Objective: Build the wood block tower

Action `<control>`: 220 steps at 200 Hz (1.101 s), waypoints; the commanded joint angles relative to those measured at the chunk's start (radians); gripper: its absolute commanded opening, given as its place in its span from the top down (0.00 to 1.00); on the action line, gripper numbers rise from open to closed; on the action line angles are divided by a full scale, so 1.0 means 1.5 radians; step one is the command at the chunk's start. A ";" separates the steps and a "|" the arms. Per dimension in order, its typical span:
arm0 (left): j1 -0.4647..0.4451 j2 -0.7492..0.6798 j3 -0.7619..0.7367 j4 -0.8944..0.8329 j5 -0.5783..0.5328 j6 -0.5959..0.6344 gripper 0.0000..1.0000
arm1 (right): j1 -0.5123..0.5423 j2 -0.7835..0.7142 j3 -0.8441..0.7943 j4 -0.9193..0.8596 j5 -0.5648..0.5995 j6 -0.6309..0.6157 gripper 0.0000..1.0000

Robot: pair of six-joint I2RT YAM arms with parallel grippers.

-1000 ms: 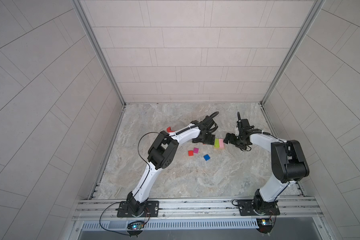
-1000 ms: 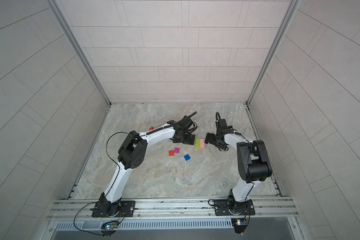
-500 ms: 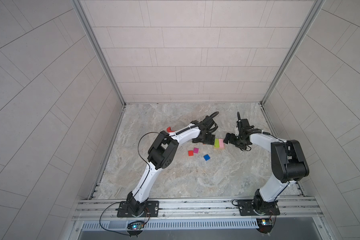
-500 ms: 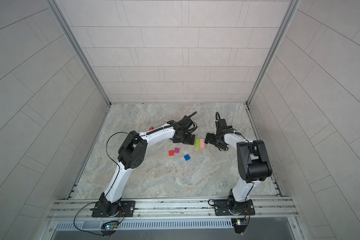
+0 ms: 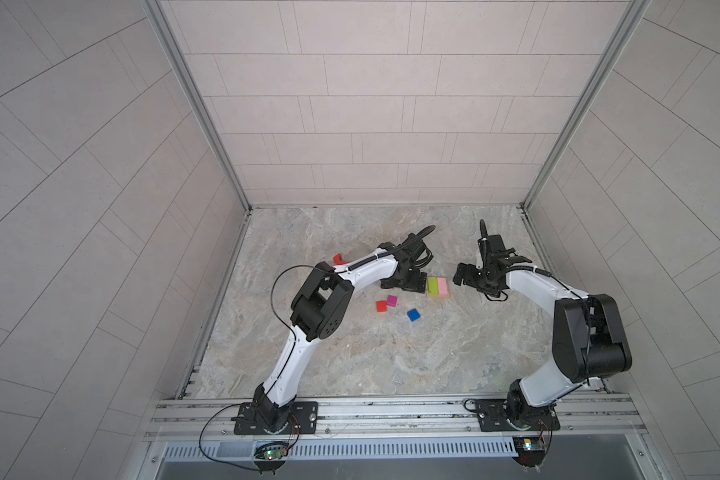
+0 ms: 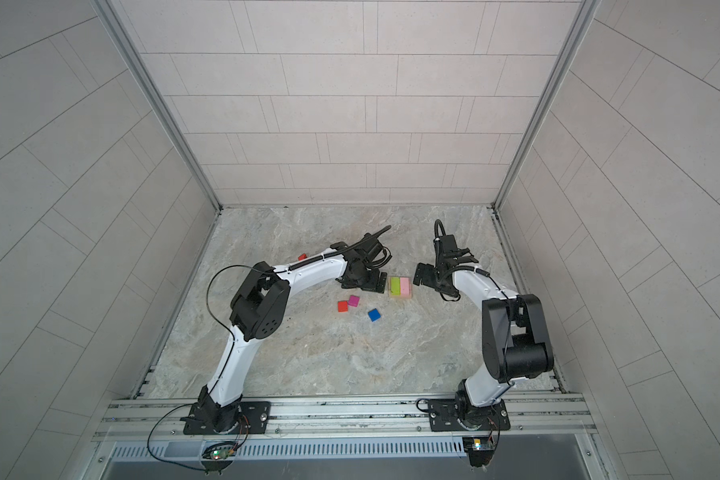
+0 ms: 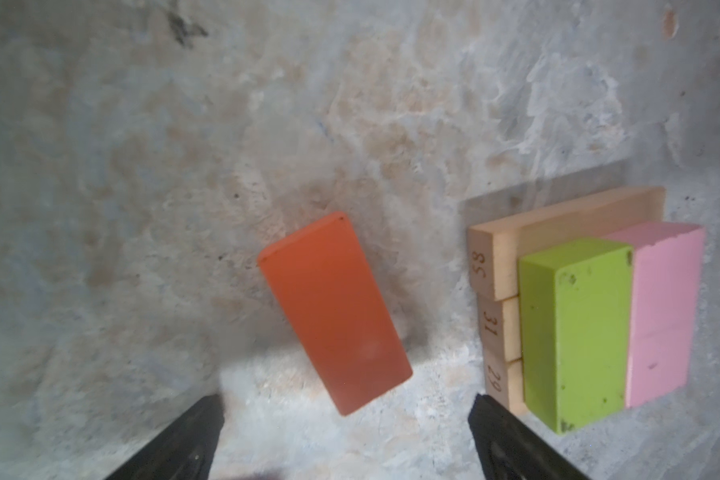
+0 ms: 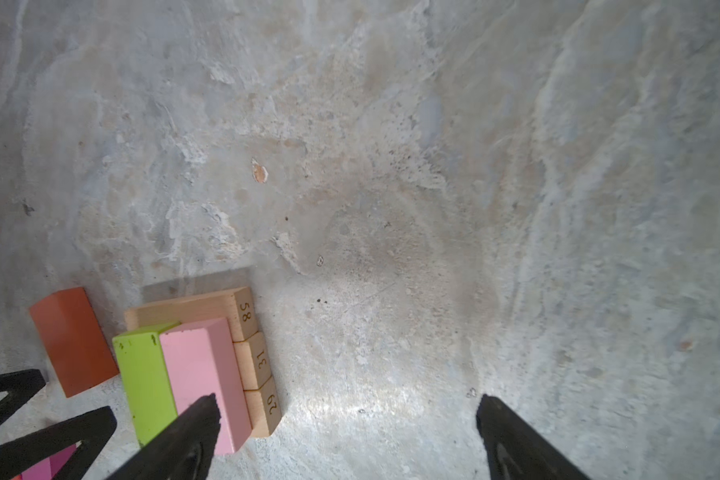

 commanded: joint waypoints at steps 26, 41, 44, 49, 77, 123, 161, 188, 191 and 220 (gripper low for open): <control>0.020 -0.118 -0.076 -0.004 0.016 0.013 0.00 | 0.029 -0.051 0.013 -0.048 0.034 -0.017 0.05; 0.032 -0.153 -0.113 0.012 0.039 0.011 0.00 | 0.048 -0.059 0.024 -0.062 0.038 -0.026 0.05; 0.035 -0.157 -0.120 0.014 0.042 0.012 0.00 | 0.052 -0.061 0.027 -0.067 0.041 -0.028 0.05; 0.038 -0.169 -0.132 0.017 0.048 0.011 0.00 | 0.061 -0.061 0.034 -0.075 0.044 -0.033 0.05; 0.063 -0.233 -0.195 0.025 0.063 0.019 0.00 | 0.111 -0.062 0.065 -0.107 0.053 -0.049 0.06; 0.136 -0.321 -0.297 0.047 0.082 0.018 0.00 | 0.183 -0.062 0.107 -0.131 0.054 -0.066 0.07; 0.217 -0.329 -0.323 0.056 0.086 0.002 0.00 | 0.224 -0.059 0.131 -0.154 0.056 -0.074 0.07; 0.266 -0.312 -0.318 0.063 0.074 -0.039 0.03 | 0.234 -0.062 0.138 -0.167 0.058 -0.073 0.08; 0.269 -0.311 -0.317 0.065 0.073 -0.042 0.03 | 0.234 -0.063 0.138 -0.167 0.058 -0.072 0.08; 0.281 -0.300 -0.306 0.074 0.046 -0.058 0.03 | 0.241 -0.062 0.149 -0.164 0.040 -0.094 0.08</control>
